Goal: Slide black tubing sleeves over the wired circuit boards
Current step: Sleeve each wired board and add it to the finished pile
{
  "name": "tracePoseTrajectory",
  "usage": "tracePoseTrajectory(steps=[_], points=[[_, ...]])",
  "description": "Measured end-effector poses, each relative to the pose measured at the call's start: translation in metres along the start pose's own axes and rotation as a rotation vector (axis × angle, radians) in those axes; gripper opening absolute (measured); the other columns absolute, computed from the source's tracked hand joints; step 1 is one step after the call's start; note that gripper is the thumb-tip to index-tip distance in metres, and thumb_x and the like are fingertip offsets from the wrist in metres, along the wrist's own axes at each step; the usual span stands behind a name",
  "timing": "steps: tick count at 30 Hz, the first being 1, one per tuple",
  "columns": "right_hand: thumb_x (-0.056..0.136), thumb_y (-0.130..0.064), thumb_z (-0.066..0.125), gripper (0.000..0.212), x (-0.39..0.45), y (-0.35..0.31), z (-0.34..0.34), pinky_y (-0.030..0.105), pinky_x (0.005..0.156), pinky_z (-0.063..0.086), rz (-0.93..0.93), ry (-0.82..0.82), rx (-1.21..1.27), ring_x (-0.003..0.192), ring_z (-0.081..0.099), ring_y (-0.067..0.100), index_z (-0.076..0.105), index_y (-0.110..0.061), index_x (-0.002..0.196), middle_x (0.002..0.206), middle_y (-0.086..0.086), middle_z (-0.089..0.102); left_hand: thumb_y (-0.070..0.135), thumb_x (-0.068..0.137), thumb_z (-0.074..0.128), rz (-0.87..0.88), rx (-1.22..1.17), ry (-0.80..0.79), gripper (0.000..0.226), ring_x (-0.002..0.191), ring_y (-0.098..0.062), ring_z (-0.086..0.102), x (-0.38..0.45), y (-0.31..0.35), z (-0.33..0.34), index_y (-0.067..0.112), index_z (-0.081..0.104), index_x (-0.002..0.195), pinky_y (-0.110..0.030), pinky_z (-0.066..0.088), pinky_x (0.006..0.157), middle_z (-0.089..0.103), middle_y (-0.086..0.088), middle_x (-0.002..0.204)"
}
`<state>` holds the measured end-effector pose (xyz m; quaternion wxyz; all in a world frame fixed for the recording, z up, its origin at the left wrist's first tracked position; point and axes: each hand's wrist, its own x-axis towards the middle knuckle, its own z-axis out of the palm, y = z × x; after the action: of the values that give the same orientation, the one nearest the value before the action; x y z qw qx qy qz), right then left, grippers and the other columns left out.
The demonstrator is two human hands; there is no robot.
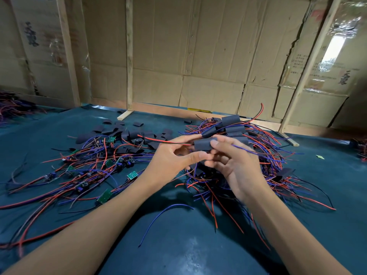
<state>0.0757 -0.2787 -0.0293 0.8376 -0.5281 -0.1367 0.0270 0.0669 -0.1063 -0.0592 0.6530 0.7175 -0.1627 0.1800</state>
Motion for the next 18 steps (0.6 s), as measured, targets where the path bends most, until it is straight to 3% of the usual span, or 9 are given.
tracePoseTrajectory(steps=[2, 4, 6, 8, 10, 12, 14, 18], points=[[0.086, -0.002, 0.067, 0.018, 0.004, -0.013, -0.003, 0.029, 0.054, 0.056, -0.052, 0.017, 0.045, 0.057, 0.065, 0.02, 0.065, -0.006, 0.103, 0.064, 0.007, 0.062, 0.049, 0.073, 0.079, 0.012, 0.198, -0.018, 0.043, 0.067, -0.001, 0.055, 0.001, -0.004, -0.008, 0.025, 0.074, 0.108, -0.022, 0.048, 0.067, 0.069, 0.017, 0.087], [0.091, -0.002, 0.062, 0.012, 0.012, -0.035, -0.009, 0.028, 0.057, 0.056, -0.111, 0.048, 0.082, 0.058, 0.064, 0.018, 0.062, -0.006, 0.102, 0.061, 0.002, 0.06, 0.062, 0.078, 0.072, 0.065, 0.584, 0.005, 0.035, 0.067, 0.004, 0.053, 0.004, -0.008, -0.021, 0.03, 0.072, 0.094, -0.016, 0.042, 0.068, 0.068, 0.014, 0.086], [0.092, -0.004, 0.062, 0.005, 0.026, -0.063, -0.018, 0.028, 0.059, 0.056, -0.136, 0.111, 0.089, 0.058, 0.063, 0.016, 0.059, -0.008, 0.09, 0.058, 0.0, 0.057, 0.061, 0.088, 0.06, 0.074, 1.059, 0.042, 0.043, 0.099, -0.006, 0.056, 0.009, -0.011, -0.035, 0.033, 0.065, 0.119, -0.03, 0.047, 0.088, 0.066, 0.008, 0.108], [0.092, -0.004, 0.064, 0.012, 0.045, -0.088, -0.025, 0.026, 0.059, 0.057, -0.11, 0.21, 0.085, 0.057, 0.063, 0.016, 0.057, -0.007, 0.082, 0.059, 0.003, 0.056, 0.06, 0.092, 0.052, -0.16, 1.412, 0.118, 0.058, 0.123, -0.027, 0.045, 0.012, -0.014, -0.049, 0.028, 0.048, 0.141, -0.043, 0.039, 0.1, 0.054, -0.004, 0.131], [0.092, -0.001, 0.064, 0.012, 0.066, -0.108, -0.029, 0.025, 0.06, 0.058, -0.07, 0.274, 0.093, 0.053, 0.064, 0.016, 0.059, -0.002, 0.082, 0.064, 0.008, 0.057, 0.064, 0.091, 0.049, -0.508, 1.505, 0.212, 0.067, 0.129, -0.036, 0.035, 0.011, -0.014, -0.062, 0.02, 0.044, 0.141, -0.048, 0.033, 0.103, 0.042, -0.014, 0.139], [0.095, 0.002, 0.059, 0.012, 0.087, -0.119, -0.031, 0.025, 0.062, 0.059, -0.014, 0.293, 0.099, 0.056, 0.065, 0.018, 0.06, 0.002, 0.083, 0.074, 0.011, 0.057, 0.071, 0.09, 0.045, -0.736, 1.512, 0.22, 0.075, 0.13, -0.039, 0.031, 0.007, -0.013, -0.072, 0.016, 0.046, 0.14, -0.048, 0.03, 0.104, 0.037, -0.017, 0.142], [0.098, 0.004, 0.052, 0.013, 0.104, -0.12, -0.033, 0.024, 0.057, 0.059, 0.067, 0.309, 0.046, 0.065, 0.063, 0.02, 0.057, 0.004, 0.086, 0.081, 0.014, 0.054, 0.07, 0.091, 0.045, -0.778, 1.515, 0.199, 0.069, 0.129, -0.04, 0.032, 0.008, -0.012, -0.078, 0.018, 0.051, 0.136, -0.048, 0.029, 0.104, 0.037, -0.017, 0.141], [0.097, 0.011, 0.046, 0.013, 0.115, -0.111, -0.032, 0.029, 0.053, 0.06, 0.24, 0.325, -0.158, 0.075, 0.061, 0.021, 0.05, 0.009, 0.108, 0.094, 0.017, 0.052, 0.046, 0.097, 0.058, -0.688, 1.444, 0.238, 0.041, 0.127, -0.044, 0.038, 0.011, -0.004, -0.079, 0.016, 0.058, 0.124, -0.05, 0.032, 0.104, 0.043, -0.019, 0.136]])
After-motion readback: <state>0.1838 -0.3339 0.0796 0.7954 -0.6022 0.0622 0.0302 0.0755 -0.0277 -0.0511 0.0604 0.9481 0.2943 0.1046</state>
